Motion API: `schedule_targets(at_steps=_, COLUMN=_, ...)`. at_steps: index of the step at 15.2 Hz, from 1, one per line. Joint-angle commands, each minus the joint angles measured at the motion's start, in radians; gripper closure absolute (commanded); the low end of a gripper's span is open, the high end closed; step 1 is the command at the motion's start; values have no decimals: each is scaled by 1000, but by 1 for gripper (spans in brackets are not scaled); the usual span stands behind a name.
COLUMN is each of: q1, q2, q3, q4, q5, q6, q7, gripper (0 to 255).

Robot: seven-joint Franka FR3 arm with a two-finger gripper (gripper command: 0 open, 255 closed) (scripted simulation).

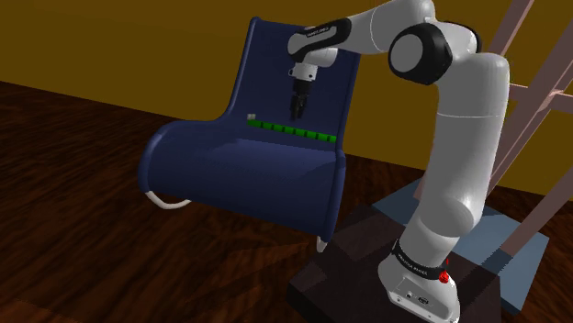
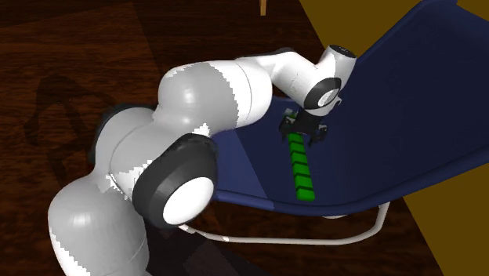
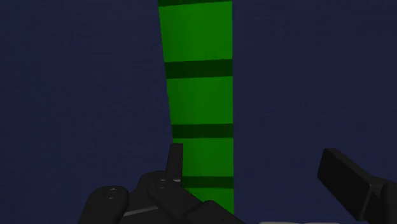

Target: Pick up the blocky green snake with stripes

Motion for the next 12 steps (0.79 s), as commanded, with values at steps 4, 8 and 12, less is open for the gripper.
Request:
schedule_targets(at_steps=4, q1=-28, q2=115, q3=8, q4=94, q5=34, q6=-6, q7=-47, gripper=0)
schedule_targets(at_steps=8, q1=-27, q2=128, q3=10, q4=59, q5=40, q6=40, q7=-56, gripper=0)
schedule_targets(at_steps=12, q1=-27, q2=134, q3=11, q4=46, q5=43, q6=59, q7=-60, gripper=255)
